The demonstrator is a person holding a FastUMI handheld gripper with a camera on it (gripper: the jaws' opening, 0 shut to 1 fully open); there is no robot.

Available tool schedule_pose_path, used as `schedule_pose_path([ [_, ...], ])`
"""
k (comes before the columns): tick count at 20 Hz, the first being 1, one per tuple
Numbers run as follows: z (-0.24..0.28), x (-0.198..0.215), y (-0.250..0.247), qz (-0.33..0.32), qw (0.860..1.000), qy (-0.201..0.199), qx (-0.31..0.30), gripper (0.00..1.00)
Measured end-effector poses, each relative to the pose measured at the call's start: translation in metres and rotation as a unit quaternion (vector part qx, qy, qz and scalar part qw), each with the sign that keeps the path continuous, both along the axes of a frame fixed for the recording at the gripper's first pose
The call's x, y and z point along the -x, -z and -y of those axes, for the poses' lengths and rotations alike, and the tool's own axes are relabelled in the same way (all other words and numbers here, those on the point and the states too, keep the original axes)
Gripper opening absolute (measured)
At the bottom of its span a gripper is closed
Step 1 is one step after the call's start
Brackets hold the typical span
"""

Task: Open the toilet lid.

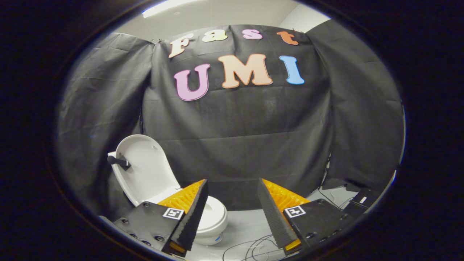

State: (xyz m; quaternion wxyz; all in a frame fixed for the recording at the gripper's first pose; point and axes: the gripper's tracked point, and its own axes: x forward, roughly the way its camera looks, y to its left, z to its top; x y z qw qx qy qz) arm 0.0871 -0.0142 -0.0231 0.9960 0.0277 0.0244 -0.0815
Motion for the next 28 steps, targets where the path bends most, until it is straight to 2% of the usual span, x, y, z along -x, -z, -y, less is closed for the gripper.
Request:
schedule_pose_path([
  [3, 0.016, 0.005, 0.011, -0.010, 1.000, -0.002, 0.002, 0.86],
  [6, 0.018, 0.010, 0.026, -0.052, 0.998, -0.014, 0.017, 0.85],
  [9, 0.015, 0.009, 0.025, -0.065, 0.997, -0.031, 0.027, 0.86],
  [12, 0.016, 0.013, 0.023, -0.078, 0.996, -0.029, 0.035, 0.86],
  [17, 0.017, 0.020, 0.005, -0.043, 0.998, -0.034, 0.021, 0.86],
  [22, 0.004, 0.030, 0.012, -0.048, 0.996, -0.069, -0.020, 0.86],
  [28, -0.004, 0.051, 0.000, -0.034, 0.996, -0.087, -0.010, 0.85],
])
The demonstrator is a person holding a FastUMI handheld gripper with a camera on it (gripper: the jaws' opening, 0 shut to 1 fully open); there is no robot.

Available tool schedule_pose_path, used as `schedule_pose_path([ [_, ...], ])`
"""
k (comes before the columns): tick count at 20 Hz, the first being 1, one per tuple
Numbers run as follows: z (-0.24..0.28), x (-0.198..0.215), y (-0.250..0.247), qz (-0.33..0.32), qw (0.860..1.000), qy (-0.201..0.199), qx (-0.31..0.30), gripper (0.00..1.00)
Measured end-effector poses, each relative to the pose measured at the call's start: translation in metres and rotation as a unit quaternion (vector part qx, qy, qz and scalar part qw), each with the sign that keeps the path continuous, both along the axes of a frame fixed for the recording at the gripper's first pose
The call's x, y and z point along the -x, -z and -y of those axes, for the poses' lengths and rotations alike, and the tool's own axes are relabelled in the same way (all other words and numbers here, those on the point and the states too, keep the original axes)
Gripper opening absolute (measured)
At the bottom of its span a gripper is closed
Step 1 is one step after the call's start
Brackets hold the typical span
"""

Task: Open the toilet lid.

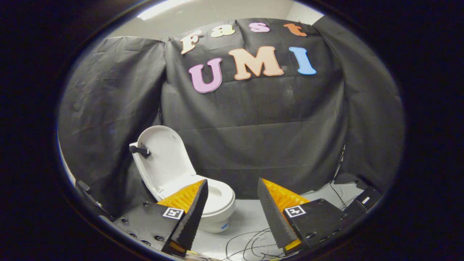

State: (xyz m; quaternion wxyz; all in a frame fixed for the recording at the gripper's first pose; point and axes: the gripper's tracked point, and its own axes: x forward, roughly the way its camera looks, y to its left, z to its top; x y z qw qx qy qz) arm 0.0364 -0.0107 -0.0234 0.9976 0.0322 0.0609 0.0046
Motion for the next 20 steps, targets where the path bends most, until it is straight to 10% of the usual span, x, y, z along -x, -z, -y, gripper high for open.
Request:
schedule_pose_path([
  [20, -0.003, 0.033, -0.019, 0.059, 0.998, -0.004, 0.038, 0.85],
])
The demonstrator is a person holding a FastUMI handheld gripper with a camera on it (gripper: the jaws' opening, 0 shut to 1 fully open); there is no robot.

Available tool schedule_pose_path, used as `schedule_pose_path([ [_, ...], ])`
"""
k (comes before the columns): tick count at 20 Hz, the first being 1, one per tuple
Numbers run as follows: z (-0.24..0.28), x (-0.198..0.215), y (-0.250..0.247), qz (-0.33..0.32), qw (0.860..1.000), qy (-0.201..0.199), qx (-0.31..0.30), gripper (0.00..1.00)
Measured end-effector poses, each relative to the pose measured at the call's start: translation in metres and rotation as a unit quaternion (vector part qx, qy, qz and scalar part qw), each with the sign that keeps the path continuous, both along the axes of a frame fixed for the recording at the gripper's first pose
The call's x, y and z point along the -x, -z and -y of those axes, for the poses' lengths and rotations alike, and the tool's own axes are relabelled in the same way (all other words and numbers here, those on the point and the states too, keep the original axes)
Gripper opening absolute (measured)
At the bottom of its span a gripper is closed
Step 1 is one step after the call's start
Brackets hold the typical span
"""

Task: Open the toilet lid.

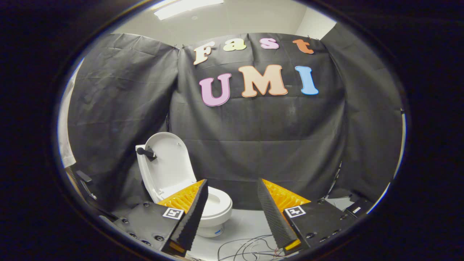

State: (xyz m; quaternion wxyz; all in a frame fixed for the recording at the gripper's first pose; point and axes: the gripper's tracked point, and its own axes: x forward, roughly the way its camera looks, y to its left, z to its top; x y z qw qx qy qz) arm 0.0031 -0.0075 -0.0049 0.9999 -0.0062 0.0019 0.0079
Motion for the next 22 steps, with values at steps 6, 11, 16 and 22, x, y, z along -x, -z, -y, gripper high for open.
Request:
schedule_pose_path([
  [6, -0.0004, -0.0020, 0.0015, 0.000, 1.000, -0.001, 0.001, 0.92],
  [11, -0.0016, -0.0020, 0.0022, 0.000, 1.000, 0.000, 0.000, 0.97],
  [16, -0.0022, -0.0020, 0.0020, 0.001, 1.000, 0.001, 0.000, 0.97],
  [22, -0.0027, -0.0019, 0.0021, 0.000, 1.000, 0.001, 0.000, 0.97],
])
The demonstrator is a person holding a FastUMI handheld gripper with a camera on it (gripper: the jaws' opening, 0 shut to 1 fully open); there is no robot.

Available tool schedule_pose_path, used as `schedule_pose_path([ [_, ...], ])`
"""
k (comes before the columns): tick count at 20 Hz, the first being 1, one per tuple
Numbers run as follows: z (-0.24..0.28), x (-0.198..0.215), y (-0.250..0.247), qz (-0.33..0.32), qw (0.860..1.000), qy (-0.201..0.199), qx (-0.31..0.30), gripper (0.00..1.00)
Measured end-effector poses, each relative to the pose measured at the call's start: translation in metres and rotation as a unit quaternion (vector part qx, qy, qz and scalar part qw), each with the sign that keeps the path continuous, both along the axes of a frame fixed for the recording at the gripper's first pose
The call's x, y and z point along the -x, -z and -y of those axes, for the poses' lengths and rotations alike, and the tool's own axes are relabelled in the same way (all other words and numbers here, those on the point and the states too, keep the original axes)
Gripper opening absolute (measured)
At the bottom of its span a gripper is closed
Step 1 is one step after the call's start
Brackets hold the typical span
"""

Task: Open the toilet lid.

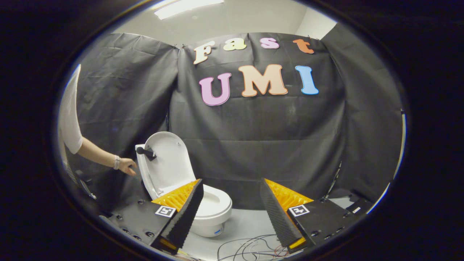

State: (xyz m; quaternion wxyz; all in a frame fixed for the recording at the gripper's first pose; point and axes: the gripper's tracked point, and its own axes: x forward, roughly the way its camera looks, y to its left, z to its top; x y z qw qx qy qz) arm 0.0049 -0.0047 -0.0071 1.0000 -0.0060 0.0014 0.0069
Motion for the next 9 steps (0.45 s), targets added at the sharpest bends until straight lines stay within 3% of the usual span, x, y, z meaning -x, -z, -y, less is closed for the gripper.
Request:
schedule_pose_path([
  [9, -0.0005, 0.0013, -0.0001, 0.000, 1.000, 0.000, 0.000, 0.97],
])
